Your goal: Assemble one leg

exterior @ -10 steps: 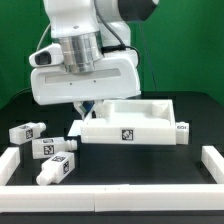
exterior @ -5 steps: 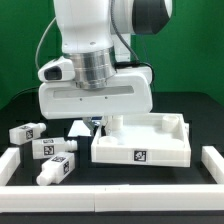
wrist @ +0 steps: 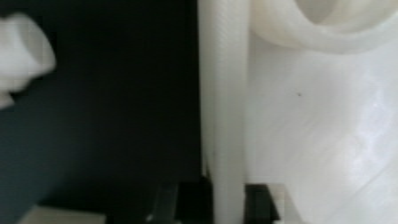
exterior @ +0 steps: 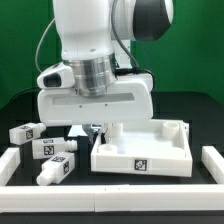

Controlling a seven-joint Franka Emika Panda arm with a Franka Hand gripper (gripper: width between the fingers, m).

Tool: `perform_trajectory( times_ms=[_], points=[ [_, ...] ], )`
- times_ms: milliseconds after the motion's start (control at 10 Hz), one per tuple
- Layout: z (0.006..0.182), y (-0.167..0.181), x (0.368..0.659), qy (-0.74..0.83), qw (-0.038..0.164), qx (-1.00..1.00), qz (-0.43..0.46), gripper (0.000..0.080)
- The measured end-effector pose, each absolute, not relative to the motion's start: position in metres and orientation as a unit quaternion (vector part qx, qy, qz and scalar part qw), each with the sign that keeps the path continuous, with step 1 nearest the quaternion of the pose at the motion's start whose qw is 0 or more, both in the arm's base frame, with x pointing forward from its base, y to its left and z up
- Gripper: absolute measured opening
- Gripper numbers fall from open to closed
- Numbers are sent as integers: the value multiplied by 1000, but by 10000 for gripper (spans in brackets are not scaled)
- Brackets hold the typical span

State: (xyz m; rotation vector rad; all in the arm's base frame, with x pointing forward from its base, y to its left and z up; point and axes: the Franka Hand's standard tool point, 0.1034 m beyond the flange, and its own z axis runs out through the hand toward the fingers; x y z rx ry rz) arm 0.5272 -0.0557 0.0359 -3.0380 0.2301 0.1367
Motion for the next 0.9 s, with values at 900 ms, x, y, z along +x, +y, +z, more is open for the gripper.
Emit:
perform_trajectory(
  times_ms=[900],
  points=[
    [9,-20,586,58,2,-998,-10,54]
  ],
)
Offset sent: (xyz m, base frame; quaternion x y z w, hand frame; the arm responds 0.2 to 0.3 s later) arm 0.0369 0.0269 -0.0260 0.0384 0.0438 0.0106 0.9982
